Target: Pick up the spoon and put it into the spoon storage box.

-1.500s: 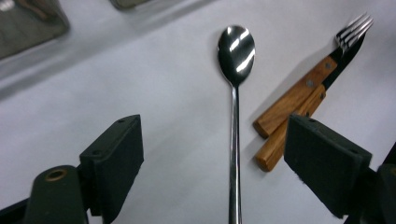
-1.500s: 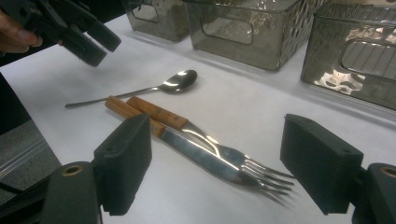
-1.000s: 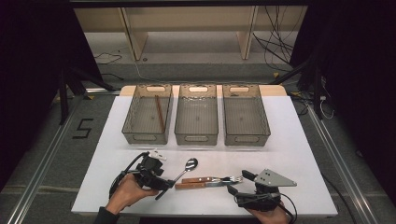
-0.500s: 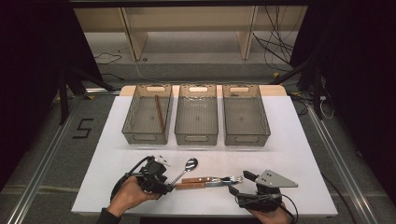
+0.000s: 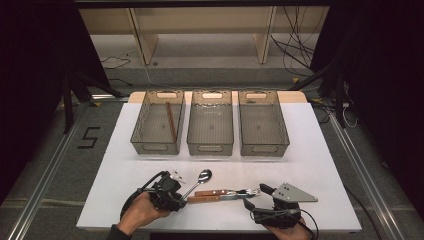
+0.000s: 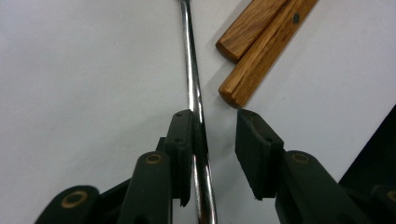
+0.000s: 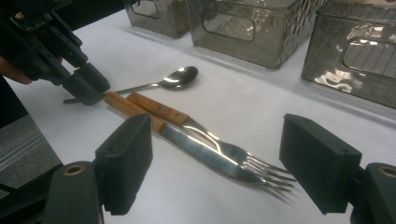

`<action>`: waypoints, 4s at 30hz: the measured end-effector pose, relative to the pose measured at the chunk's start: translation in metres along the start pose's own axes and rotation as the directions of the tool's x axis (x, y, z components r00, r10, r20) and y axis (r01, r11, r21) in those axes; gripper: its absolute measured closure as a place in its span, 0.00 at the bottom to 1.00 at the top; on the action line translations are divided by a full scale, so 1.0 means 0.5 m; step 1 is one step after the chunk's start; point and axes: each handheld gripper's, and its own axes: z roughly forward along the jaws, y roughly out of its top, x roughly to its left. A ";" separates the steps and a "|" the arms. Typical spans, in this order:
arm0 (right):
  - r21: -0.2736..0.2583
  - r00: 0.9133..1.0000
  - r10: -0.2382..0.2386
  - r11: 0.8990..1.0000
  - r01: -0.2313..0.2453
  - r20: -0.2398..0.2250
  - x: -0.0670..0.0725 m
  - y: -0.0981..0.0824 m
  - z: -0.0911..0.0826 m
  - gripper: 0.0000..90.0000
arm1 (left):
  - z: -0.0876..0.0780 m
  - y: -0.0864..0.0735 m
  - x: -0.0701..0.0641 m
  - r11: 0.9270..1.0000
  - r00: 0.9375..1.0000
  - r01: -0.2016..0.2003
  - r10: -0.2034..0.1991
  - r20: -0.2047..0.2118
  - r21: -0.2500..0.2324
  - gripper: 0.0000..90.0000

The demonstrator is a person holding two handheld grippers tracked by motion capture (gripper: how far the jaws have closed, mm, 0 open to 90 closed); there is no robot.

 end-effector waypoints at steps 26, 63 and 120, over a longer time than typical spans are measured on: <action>0.004 1.000 -0.005 1.000 0.005 0.000 0.001 0.000 0.000 0.30 | 0.002 -0.005 -0.009 0.999 0.997 -0.030 0.028 -0.067 -0.020 0.91; 0.004 1.000 0.001 1.000 -0.001 -0.001 0.001 -0.002 0.001 0.30 | -0.011 -0.008 0.024 0.993 0.996 0.066 -0.071 -0.048 -0.098 0.98; -0.017 1.000 -0.025 1.000 0.025 -0.014 0.010 0.006 0.000 0.30 | -0.061 0.013 -0.002 0.985 0.997 0.003 0.010 0.074 -0.172 0.99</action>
